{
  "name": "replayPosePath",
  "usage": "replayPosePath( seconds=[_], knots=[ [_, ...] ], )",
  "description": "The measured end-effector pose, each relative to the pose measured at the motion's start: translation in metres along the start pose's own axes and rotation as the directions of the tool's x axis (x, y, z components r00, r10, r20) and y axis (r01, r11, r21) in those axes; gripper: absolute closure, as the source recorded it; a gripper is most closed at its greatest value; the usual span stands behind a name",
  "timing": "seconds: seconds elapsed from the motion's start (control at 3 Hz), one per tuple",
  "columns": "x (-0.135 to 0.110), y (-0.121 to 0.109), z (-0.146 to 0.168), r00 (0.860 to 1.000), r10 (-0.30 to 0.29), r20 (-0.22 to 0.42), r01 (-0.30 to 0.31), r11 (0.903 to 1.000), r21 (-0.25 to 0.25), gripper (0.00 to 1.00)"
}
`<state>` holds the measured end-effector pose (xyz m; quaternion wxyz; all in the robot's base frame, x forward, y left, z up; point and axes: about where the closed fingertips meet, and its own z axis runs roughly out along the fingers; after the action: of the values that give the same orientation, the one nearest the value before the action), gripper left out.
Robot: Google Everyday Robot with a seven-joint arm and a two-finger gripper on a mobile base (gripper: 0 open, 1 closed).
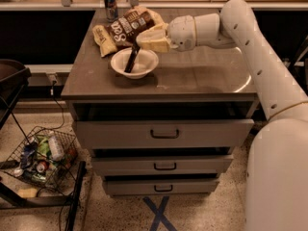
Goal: Place rxbar chocolate into paper bowl
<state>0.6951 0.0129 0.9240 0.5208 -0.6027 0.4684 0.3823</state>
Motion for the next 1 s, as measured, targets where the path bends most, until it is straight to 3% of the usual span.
replayPosePath(
  seconds=[0.67,1.0],
  knots=[
    [-0.0004,0.0007,0.0068,1.000,0.001,0.004,-0.001,1.0000,-0.010,0.12],
    [-0.0006,0.0010,0.0098,1.000,0.001,0.006,-0.001,0.9999,-0.014,0.00]
  ],
)
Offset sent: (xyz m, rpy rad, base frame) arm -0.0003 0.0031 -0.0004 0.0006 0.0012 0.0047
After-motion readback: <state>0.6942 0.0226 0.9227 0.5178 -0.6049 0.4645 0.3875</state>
